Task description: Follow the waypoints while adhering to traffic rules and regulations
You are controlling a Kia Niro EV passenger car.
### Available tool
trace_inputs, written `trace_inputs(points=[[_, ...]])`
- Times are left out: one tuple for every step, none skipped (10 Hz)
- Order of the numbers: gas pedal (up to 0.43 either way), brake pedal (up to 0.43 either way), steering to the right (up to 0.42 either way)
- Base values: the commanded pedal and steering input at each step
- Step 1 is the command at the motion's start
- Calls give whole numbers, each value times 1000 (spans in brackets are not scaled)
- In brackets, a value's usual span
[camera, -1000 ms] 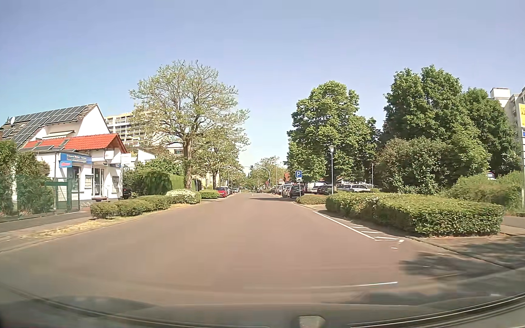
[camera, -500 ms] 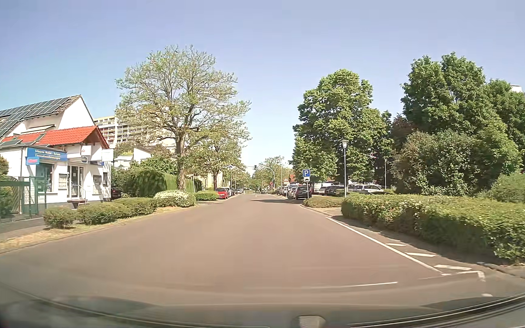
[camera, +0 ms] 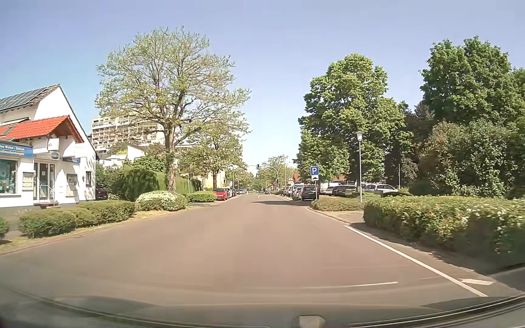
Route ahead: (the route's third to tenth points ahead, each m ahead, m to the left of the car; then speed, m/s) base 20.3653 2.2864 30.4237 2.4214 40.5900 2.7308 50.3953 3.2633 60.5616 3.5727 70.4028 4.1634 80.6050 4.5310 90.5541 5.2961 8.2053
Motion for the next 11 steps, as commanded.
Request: trace_inputs(points=[[87,30,-13],[87,30,-12],[87,30,-12],[87,30,-12],[87,30,-12],[87,30,-12],[87,30,-12],[87,30,-11],[87,30,-10],[87,30,-10],[87,30,-9]])
